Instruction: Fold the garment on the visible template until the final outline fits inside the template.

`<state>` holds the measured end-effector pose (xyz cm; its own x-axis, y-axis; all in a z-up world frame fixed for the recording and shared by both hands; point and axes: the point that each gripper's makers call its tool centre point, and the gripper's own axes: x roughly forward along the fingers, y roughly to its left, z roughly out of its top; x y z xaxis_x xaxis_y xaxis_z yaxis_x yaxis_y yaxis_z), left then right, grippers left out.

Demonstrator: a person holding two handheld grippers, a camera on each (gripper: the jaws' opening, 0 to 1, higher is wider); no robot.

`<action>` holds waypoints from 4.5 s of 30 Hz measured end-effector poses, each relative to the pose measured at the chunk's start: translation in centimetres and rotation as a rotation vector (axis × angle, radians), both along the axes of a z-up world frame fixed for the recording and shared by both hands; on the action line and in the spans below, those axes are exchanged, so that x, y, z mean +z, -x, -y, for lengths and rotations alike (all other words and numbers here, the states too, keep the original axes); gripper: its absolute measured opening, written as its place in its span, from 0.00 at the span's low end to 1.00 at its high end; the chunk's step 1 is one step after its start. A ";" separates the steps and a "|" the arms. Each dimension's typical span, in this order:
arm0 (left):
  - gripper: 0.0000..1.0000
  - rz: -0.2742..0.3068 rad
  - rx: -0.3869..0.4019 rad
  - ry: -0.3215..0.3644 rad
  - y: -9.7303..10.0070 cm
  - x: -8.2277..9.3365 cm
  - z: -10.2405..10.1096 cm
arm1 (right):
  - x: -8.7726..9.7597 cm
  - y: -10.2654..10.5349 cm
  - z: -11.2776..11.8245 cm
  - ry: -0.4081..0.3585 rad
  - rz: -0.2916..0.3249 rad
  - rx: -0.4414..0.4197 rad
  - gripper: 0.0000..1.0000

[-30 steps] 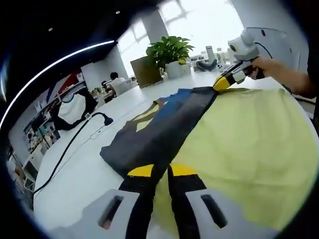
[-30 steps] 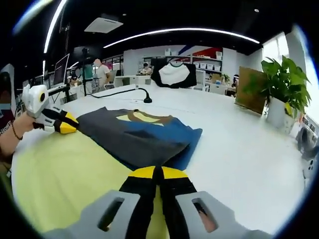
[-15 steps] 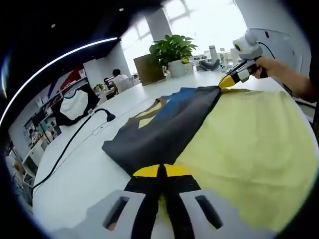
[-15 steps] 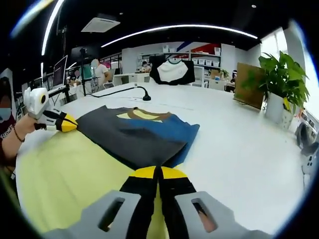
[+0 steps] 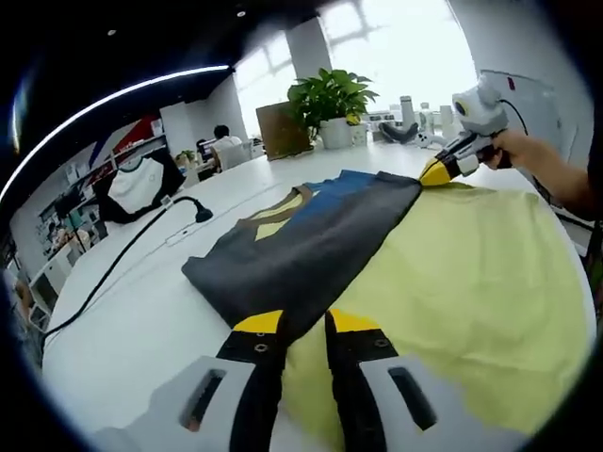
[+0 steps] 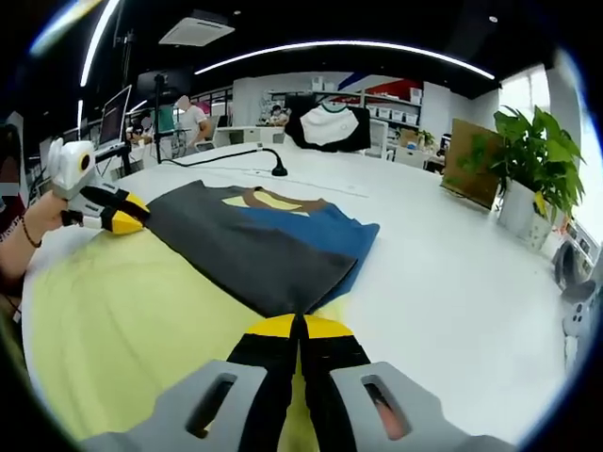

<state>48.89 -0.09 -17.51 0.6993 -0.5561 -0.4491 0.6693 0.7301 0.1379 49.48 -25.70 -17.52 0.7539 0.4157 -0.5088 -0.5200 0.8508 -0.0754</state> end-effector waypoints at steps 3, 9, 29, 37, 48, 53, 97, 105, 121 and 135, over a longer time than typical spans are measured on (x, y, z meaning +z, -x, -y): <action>0.15 -0.012 0.014 -0.007 0.0 -0.2 -0.2 | -0.4 0.0 0.0 0.010 -0.002 0.000 0.00; 0.15 -0.050 0.038 0.024 0.1 -0.3 -0.3 | -0.5 -0.1 0.1 0.019 0.005 -0.003 0.00; 0.27 -0.005 0.068 0.175 1.3 2.3 0.0 | 3.2 0.4 0.8 0.011 0.169 -0.022 0.19; 0.48 0.060 0.087 0.224 2.7 5.1 -0.4 | 6.6 1.5 0.8 -0.015 0.281 -0.001 0.32; 0.99 0.248 0.124 0.273 5.0 10.9 -0.8 | 9.4 3.5 1.2 0.004 0.395 0.009 0.59; 1.00 0.295 0.135 0.253 5.9 11.6 -1.2 | 10.7 4.2 2.3 -0.003 0.455 -0.027 0.71; 0.77 0.086 0.090 0.192 17.6 3.5 -1.7 | 5.4 15.7 5.1 -0.037 0.362 0.072 0.81; 0.62 0.011 0.059 0.217 19.4 2.1 -1.2 | 2.9 17.6 4.5 -0.032 0.200 0.129 0.65; 0.46 -0.118 0.100 0.264 21.2 0.3 -1.4 | 0.5 19.1 3.8 -0.085 0.033 0.175 0.46; 0.25 -0.064 0.154 0.148 20.8 -0.4 -2.5 | -0.6 19.4 3.5 -0.050 -0.006 0.190 0.33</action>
